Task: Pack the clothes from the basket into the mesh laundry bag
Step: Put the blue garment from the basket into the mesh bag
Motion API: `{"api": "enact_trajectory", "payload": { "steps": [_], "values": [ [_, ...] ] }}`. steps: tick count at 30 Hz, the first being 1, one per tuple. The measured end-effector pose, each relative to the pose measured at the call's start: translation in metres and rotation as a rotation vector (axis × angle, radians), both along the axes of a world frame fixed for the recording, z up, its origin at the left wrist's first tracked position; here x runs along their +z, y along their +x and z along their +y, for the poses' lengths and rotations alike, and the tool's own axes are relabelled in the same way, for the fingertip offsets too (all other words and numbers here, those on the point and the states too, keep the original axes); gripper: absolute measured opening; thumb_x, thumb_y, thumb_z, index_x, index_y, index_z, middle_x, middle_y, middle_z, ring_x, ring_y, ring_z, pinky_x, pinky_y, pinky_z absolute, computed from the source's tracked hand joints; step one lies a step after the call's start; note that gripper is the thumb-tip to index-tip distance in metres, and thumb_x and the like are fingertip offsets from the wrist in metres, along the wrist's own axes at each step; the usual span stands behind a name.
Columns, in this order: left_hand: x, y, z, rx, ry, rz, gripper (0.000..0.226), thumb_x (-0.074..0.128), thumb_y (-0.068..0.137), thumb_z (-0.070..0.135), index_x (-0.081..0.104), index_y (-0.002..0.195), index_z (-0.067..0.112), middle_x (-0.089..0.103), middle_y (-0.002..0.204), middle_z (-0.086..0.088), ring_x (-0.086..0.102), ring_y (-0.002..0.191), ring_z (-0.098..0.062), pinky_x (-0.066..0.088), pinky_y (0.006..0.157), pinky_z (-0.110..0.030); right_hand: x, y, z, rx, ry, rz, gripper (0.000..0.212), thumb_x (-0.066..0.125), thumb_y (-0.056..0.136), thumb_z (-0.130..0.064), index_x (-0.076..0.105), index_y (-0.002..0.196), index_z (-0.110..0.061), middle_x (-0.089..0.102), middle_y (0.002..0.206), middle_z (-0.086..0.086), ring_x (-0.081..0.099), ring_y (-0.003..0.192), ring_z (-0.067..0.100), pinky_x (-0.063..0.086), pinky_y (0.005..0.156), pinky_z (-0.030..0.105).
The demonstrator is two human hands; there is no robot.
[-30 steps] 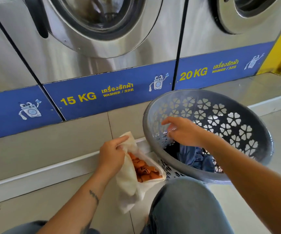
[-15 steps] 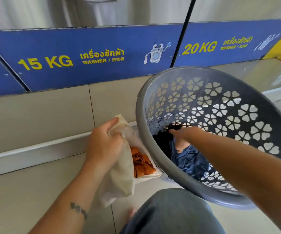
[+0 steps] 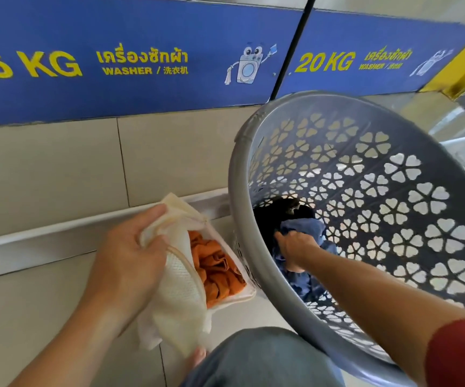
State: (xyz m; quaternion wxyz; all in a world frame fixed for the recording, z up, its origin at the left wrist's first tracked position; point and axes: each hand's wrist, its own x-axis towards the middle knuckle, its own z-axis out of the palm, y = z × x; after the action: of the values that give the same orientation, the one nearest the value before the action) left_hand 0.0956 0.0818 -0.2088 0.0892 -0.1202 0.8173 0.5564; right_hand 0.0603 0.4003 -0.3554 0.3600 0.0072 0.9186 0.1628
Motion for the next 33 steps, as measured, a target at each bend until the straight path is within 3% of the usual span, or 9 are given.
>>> {"api": "enact_trajectory", "payload": {
  "steps": [3,8,13,17,20,23,27,30,33],
  "values": [
    [0.006,0.001,0.002,0.011,-0.001,0.048,0.045,0.059,0.093,0.011,0.059,0.132,0.035,0.057,0.122,0.015,0.052,0.106,-0.003,0.038,0.078,-0.011,0.018,-0.008,-0.002,0.044,-0.030,0.033,0.060,0.067,0.085,-0.026,0.048,0.142,-0.017,0.060,0.135,0.011,0.060,0.123,0.031,0.054,0.092,0.039],
    [0.030,0.006,0.001,-0.033,-0.011,0.139,0.044,0.054,0.097,0.011,0.058,0.134,0.035,0.051,0.133,0.018,0.047,0.119,-0.004,0.036,0.091,-0.014,0.060,-0.019,-0.004,0.066,-0.197,0.047,0.054,0.057,0.082,-0.020,0.056,0.135,-0.029,0.064,0.127,0.004,0.063,0.115,0.028,0.054,0.085,0.036],
    [0.050,0.022,-0.014,-0.050,-0.067,0.200,0.044,0.052,0.097,0.009,0.060,0.131,0.035,0.055,0.140,0.005,0.049,0.127,-0.013,0.038,0.095,-0.023,0.122,-0.014,-0.015,-0.043,-0.430,0.064,0.021,0.049,0.076,-0.011,0.053,0.083,-0.031,0.058,0.092,0.004,0.069,0.076,0.028,0.061,0.057,0.040],
    [0.078,0.039,-0.024,-0.068,-0.077,0.247,0.044,0.053,0.095,0.006,0.063,0.127,0.034,0.063,0.130,0.004,0.059,0.116,-0.013,0.042,0.087,-0.015,0.164,0.006,-0.027,-0.145,-0.743,0.291,0.019,0.054,0.076,-0.009,0.060,0.087,-0.023,0.066,0.088,0.009,0.069,0.072,0.029,0.061,0.056,0.043],
    [0.102,0.047,-0.036,-0.084,-0.068,0.296,0.042,0.056,0.094,0.009,0.065,0.123,0.038,0.067,0.123,0.005,0.063,0.108,-0.011,0.048,0.090,-0.024,0.206,0.025,-0.045,-0.239,-1.022,0.563,0.014,0.058,0.073,-0.011,0.061,0.081,-0.022,0.063,0.071,0.003,0.065,0.067,0.026,0.058,0.060,0.043],
    [0.127,0.051,-0.045,-0.080,-0.054,0.347,0.044,0.056,0.093,0.010,0.065,0.122,0.042,0.067,0.122,0.009,0.063,0.107,-0.007,0.046,0.083,-0.018,0.253,0.049,-0.072,-0.418,-1.376,0.758,0.015,0.056,0.069,-0.015,0.061,0.083,-0.014,0.055,0.064,0.011,0.056,0.058,0.022,0.056,0.049,0.039],
    [0.159,0.056,-0.046,-0.053,0.052,0.407,0.046,0.056,0.093,0.007,0.067,0.119,0.043,0.065,0.123,0.018,0.060,0.110,-0.001,0.046,0.089,-0.021,0.303,0.079,-0.121,-0.571,-1.819,0.740,0.007,0.053,0.087,0.003,0.056,0.088,-0.003,0.051,0.062,0.001,0.050,0.054,0.011,0.045,0.045,0.026],
    [0.170,0.059,-0.047,-0.023,0.175,0.436,0.045,0.059,0.091,0.006,0.069,0.112,0.044,0.068,0.118,0.020,0.063,0.108,-0.002,0.048,0.090,-0.025,0.303,0.099,-0.167,-0.475,-1.819,0.655,0.013,0.053,0.085,0.005,0.057,0.085,-0.007,0.054,0.064,0.007,0.054,0.054,0.015,0.048,0.045,0.029],
    [0.171,0.062,-0.051,-0.044,0.299,0.390,0.043,0.064,0.084,0.015,0.070,0.117,0.041,0.068,0.122,0.013,0.064,0.113,-0.011,0.047,0.101,-0.040,0.276,0.104,-0.200,-0.050,-1.440,0.626,0.011,0.054,0.076,-0.008,0.062,0.084,-0.009,0.064,0.072,0.006,0.060,0.067,0.020,0.052,0.060,0.038]
  ]
}}
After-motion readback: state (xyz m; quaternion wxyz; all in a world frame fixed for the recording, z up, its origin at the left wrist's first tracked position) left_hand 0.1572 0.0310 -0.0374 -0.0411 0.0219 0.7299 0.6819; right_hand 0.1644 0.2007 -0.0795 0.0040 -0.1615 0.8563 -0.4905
